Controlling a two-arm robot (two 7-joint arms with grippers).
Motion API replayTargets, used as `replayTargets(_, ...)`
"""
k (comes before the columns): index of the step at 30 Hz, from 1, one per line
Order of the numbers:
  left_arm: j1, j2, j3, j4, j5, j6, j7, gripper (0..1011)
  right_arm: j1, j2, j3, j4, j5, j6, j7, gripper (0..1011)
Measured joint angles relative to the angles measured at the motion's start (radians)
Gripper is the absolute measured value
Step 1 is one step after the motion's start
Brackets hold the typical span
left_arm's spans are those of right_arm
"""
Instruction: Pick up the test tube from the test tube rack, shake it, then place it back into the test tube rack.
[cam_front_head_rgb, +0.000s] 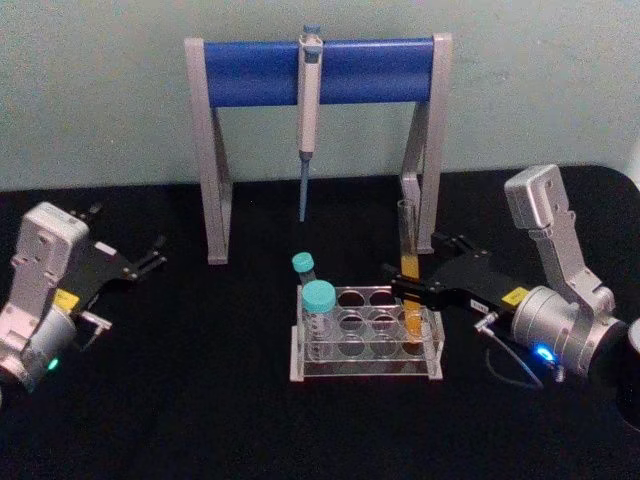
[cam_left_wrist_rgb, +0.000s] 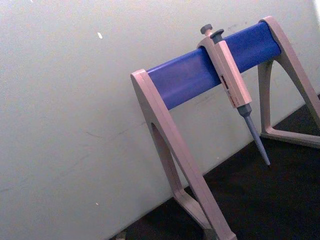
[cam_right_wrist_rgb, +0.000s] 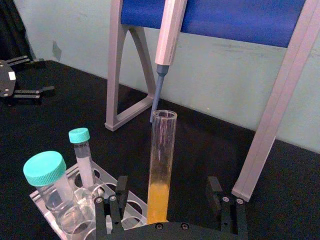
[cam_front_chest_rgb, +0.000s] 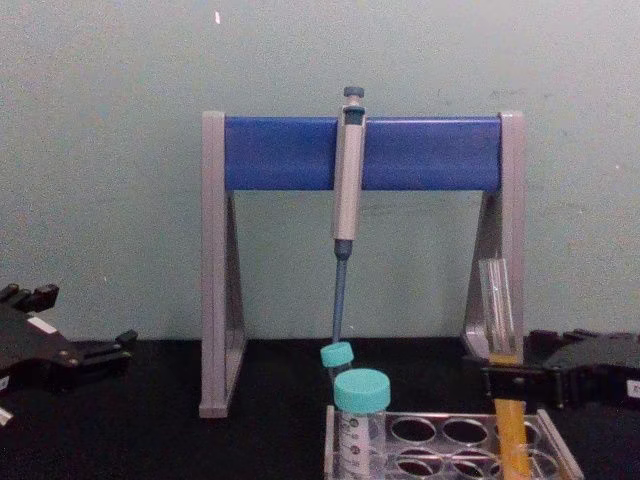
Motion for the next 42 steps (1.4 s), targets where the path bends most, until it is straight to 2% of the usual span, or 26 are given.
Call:
replayTargets(24,0.000,0.000,0.000,0.000,0.000,0.000,0.000,1001,0.017,-0.027,-0.001,0.024,-0.008,0.014,0.015,1000)
replayTargets(37,0.000,0.000,0.000,0.000,0.000,0.000,0.000,1001,0.018,-0.028,-0.001,0.025,-0.009,0.014,0.016,1000)
replayTargets(42,0.000,0.000,0.000,0.000,0.000,0.000,0.000,1001,0.017,-0.027,-0.001,0.025,-0.009,0.014,0.016,908)
